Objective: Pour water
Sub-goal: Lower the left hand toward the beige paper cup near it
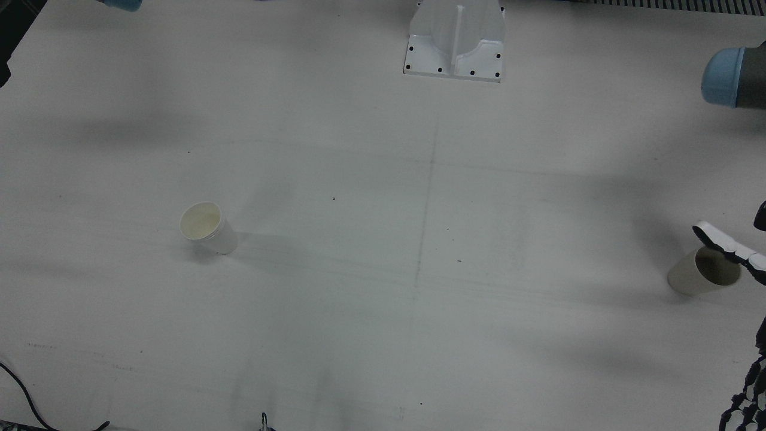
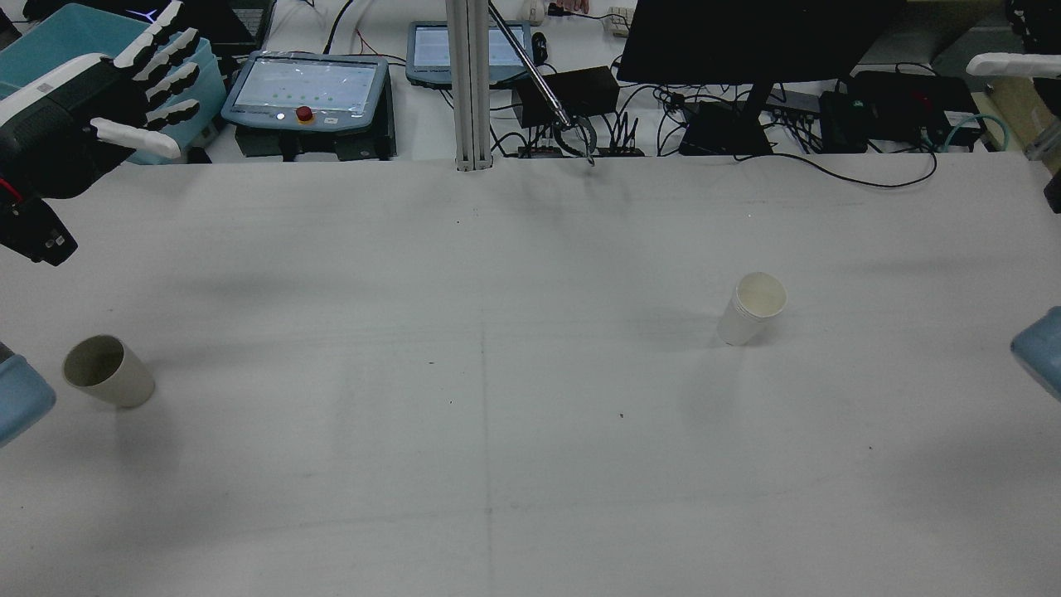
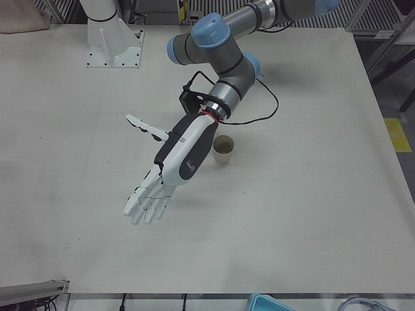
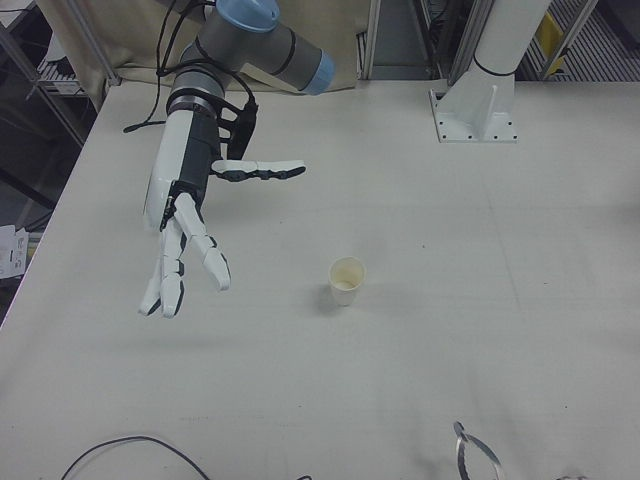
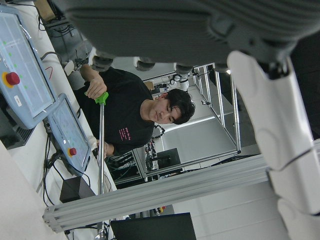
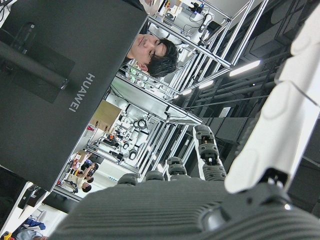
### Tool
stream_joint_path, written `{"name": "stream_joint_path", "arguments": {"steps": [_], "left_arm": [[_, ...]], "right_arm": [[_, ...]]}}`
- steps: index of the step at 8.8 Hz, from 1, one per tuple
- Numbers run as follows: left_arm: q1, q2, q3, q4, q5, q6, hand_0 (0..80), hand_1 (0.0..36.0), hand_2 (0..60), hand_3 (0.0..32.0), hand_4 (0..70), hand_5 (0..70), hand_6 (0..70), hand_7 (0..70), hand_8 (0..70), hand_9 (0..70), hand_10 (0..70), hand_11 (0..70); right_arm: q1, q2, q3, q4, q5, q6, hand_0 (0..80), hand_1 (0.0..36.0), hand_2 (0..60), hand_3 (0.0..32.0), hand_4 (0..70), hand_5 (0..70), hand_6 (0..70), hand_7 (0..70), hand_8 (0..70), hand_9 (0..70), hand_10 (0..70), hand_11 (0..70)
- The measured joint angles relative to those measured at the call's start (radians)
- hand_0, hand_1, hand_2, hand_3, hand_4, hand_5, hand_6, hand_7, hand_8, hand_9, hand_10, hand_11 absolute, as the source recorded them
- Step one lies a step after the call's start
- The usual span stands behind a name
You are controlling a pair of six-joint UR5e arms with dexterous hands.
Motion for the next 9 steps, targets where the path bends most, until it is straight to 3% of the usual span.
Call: {"name": "stream_joint_path", "arguments": {"steps": [2,3,6,7,9], "left_arm": [[-0.001,0.036,-0.021,-0.024,-0.041,0.017,48.4,11.9,0.0,5.0,4.8,0.0,0.0,0.0,0.0,0.0,1.4,3.6],[-0.004,0.061,-0.037,-0.030,-0.039,0.002,48.9,12.2,0.0,6.4,4.8,0.0,0.0,0.4,0.0,0.0,1.3,3.6],[-0.005,0.129,-0.050,-0.060,-0.032,-0.025,48.5,11.9,0.0,5.0,4.6,0.0,0.0,0.0,0.0,0.0,1.4,3.6],[-0.004,0.154,-0.035,-0.091,-0.032,-0.024,48.3,11.6,0.0,5.2,4.2,0.0,0.0,0.0,0.0,0.0,1.3,3.6],[-0.007,0.244,-0.012,-0.189,-0.037,-0.019,48.8,12.4,0.0,9.0,2.5,0.0,0.0,0.0,0.0,0.0,1.3,3.6]], "right_arm": [[0.011,-0.004,0.002,0.000,-0.001,0.001,46.7,10.8,0.7,0.0,7.1,3.5,4.4,3.9,0.4,0.1,0.0,0.3],[0.012,0.005,0.000,0.000,-0.001,-0.001,46.7,11.1,1.2,0.0,7.8,4.4,5.0,5.0,0.5,0.2,0.0,0.2],[0.014,0.022,-0.003,-0.001,0.000,-0.008,46.8,11.0,1.3,0.0,7.9,4.7,5.3,5.7,0.5,0.1,0.0,0.2],[0.012,0.020,-0.004,-0.001,0.000,-0.011,46.5,10.8,1.7,0.0,7.9,5.0,5.5,6.1,0.9,0.5,0.0,0.7],[-0.002,0.019,-0.032,-0.001,0.000,-0.030,46.4,10.5,1.3,0.0,7.8,5.0,5.3,5.7,0.9,0.6,0.0,0.6]]}}
